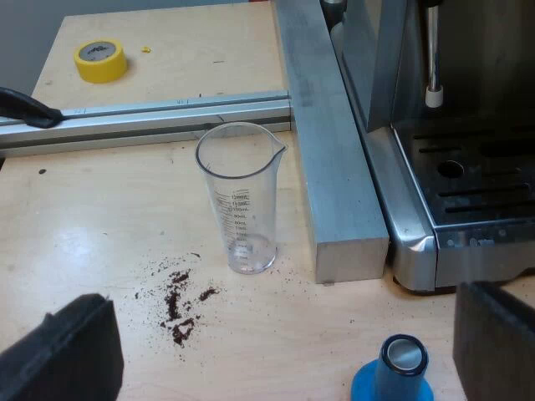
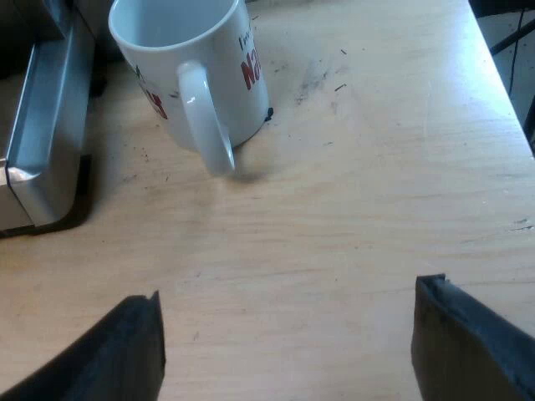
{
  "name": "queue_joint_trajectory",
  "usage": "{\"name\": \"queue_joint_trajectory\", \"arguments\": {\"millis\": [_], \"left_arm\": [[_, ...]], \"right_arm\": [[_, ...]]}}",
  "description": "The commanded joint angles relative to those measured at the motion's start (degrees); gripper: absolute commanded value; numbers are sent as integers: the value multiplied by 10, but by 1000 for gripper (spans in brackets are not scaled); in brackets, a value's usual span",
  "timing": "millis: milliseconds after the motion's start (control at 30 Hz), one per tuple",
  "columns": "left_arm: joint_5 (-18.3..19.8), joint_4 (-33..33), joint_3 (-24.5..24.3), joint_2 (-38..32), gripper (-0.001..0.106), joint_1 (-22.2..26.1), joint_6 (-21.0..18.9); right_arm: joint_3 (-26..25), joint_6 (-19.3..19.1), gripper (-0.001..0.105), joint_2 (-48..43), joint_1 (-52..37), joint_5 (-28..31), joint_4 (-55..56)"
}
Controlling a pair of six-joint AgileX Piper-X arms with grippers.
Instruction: Place mug into machine
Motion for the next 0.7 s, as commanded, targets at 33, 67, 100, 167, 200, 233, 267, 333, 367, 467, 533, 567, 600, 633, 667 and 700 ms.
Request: {"name": "queue_joint_trajectory", "arguments": {"millis": [33,67,100,167,200,233,267,333,367,467,533,567,600,633,667,700], "left_arm": [[-1,-7,0,-80,81,-2,1],[-1,-7,0,-80,81,-2,1],[-1,-7,0,-80,81,-2,1],[4,-11,0,-80,81,-2,1],[18,-20,0,-80,81,-2,1],[25,-25,0,-80,81,-2,1],[54,-35,0,-80,81,-2,1],[102,-49,0,-76,81,-2,1],[128,-60,0,-72,81,-2,1],[187,-82,0,-53,81,-2,1],[212,-101,0,-40,81,-4,-1],[231,-116,0,-27,81,-11,-1],[249,-128,1,-16,81,-21,-1],[258,-132,3,-11,81,-27,-1],[274,-144,8,-2,81,-41,-1],[287,-156,15,5,81,-54,1]], "right_arm": [[-3,-1,64,-26,0,0,-2],[-3,-1,64,-26,0,0,-2],[-3,-1,64,-26,0,0,-3],[-3,-1,64,-25,0,0,-16],[-5,-1,64,-26,0,0,-24],[-6,-1,64,-26,0,0,-25],[-10,-2,64,-23,0,0,-28],[-17,-2,64,-16,0,-1,-28],[-20,-2,64,-11,0,-2,-26],[-31,-11,64,8,0,-6,-21],[-39,-41,64,29,0,-29,-26],[-41,-43,64,40,2,-50,-34],[-41,-43,64,52,6,-67,-46],[-41,-43,64,56,9,-71,-51],[-41,-46,64,68,17,-80,-61],[-41,-52,64,79,26,-84,-70]]}}
